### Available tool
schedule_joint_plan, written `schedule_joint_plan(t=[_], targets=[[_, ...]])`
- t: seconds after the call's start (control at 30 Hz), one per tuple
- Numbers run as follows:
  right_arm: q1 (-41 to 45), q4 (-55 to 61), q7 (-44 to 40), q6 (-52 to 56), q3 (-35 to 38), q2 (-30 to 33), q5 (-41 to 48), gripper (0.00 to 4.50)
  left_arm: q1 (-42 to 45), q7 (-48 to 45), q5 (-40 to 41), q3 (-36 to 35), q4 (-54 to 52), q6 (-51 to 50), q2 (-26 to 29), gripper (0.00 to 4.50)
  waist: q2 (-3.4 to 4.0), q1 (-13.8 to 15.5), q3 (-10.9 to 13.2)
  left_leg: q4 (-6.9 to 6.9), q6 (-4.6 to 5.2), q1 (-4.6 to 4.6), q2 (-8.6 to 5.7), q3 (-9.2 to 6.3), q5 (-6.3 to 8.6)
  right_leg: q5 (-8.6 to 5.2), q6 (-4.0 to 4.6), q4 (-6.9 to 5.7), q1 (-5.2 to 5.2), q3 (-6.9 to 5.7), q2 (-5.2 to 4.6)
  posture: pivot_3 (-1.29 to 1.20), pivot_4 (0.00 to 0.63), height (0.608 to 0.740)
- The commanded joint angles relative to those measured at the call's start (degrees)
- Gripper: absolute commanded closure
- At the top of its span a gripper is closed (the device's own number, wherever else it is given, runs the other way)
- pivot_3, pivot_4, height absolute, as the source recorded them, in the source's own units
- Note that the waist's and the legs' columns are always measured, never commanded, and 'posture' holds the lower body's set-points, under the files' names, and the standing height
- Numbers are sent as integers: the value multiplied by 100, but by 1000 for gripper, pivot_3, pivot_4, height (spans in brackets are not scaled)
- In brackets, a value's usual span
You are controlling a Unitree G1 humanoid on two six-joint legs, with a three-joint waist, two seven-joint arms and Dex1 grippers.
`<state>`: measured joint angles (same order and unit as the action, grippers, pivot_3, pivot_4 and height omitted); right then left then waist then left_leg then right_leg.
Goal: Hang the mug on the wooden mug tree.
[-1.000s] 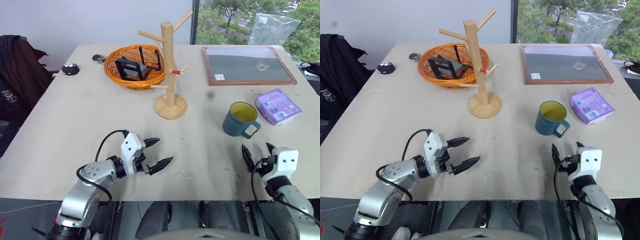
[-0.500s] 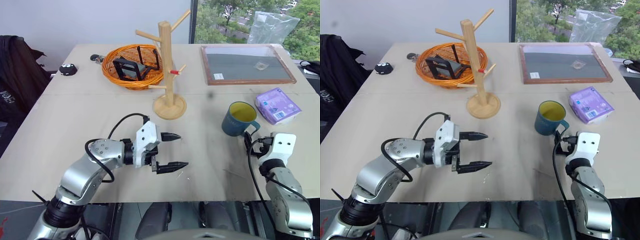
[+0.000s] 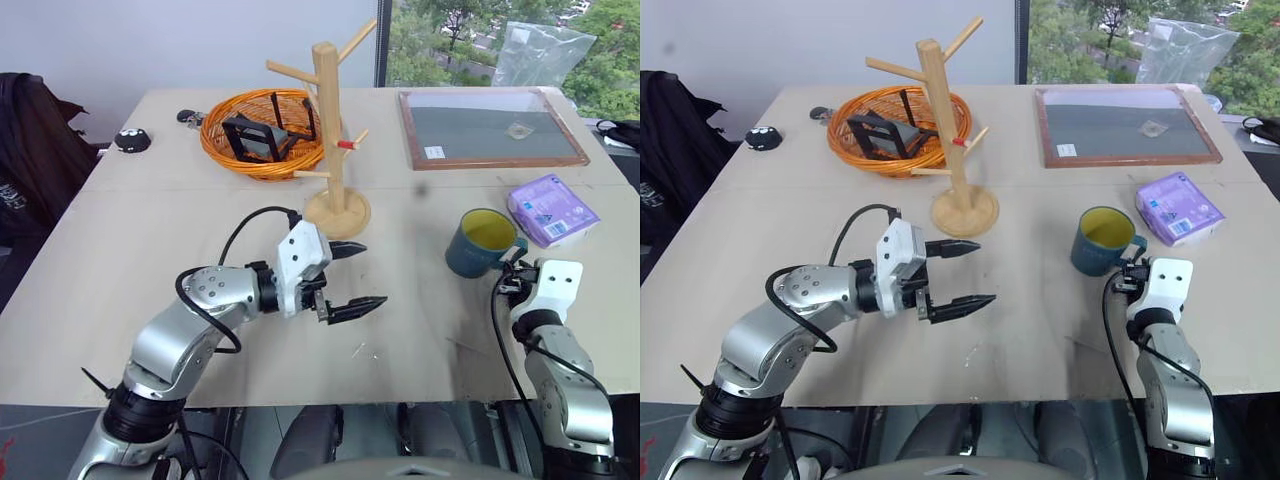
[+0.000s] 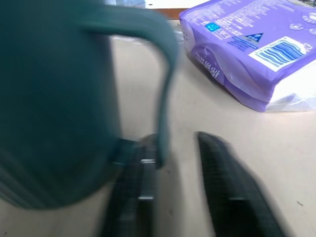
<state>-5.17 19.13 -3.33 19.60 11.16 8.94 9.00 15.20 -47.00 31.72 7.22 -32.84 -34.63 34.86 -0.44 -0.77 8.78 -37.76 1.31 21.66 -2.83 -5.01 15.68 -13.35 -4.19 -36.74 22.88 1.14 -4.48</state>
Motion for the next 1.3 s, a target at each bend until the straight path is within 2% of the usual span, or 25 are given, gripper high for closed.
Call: schedule_joint_plan(t=[0.03,0.23,0.4,0.6,0.7,0.83,0.97,1.1,1.3], targets=[[123,43,-167,-212,0,75,48,4420,36,50,118,-98,-253,12,-23,0,0,-8,0,0,-4,0,0,0,-3,0,0,0,0,0,0,0,150,740],[168,14,-471,-303,27,219,140,4420,-25,155,111,-154,-232,98,-114,0,0,-5,0,0,-2,0,0,3,-1,0,0,0,1,3,2,0,150,740],[390,624,-1309,414,-45,918,621,4420,-374,358,303,-574,-116,464,-503,0,5,-5,6,0,-1,0,1,5,-1,1,-1,1,1,7,1,0,150,740],[1701,1387,-2397,2039,-305,2451,1479,4420,-982,60,540,-1184,189,1365,-920,0,10,-7,11,-1,14,3,6,17,7,1,0,0,12,13,1,0,150,740],[2979,1461,-2630,3027,-743,2956,1759,4420,-1233,-37,626,-1660,511,1716,-955,0,4,-4,11,-2,15,9,6,4,8,1,1,1,12,-2,1,0,150,740],[4238,1344,-2704,4025,-1278,3094,1962,4420,-1367,-110,753,-2064,729,2002,-946,0,-3,11,15,-3,15,17,5,4,8,1,2,3,19,-3,-3,0,150,740],[5381,1129,-2764,4736,-1829,2962,2059,4420,-1376,-224,940,-2440,940,2252,-928,0,-5,41,17,-3,-8,46,-1,-11,-5,2,2,21,30,-20,-13,0,150,740],[6278,778,-3028,5018,-2280,2916,2068,4420,-1351,-296,1175,-2560,1071,2289,-954,0,-8,19,15,-13,-11,97,-5,-8,-7,4,1,9,85,-20,-19,0,150,740],[7151,70,-3279,4871,-2861,2820,1761,4420,-1267,-363,1199,-2562,1207,2452,-1000,0,-8,-1,16,-15,-11,103,-5,-10,-7,5,1,8,88,-22,-19,0,150,740]])
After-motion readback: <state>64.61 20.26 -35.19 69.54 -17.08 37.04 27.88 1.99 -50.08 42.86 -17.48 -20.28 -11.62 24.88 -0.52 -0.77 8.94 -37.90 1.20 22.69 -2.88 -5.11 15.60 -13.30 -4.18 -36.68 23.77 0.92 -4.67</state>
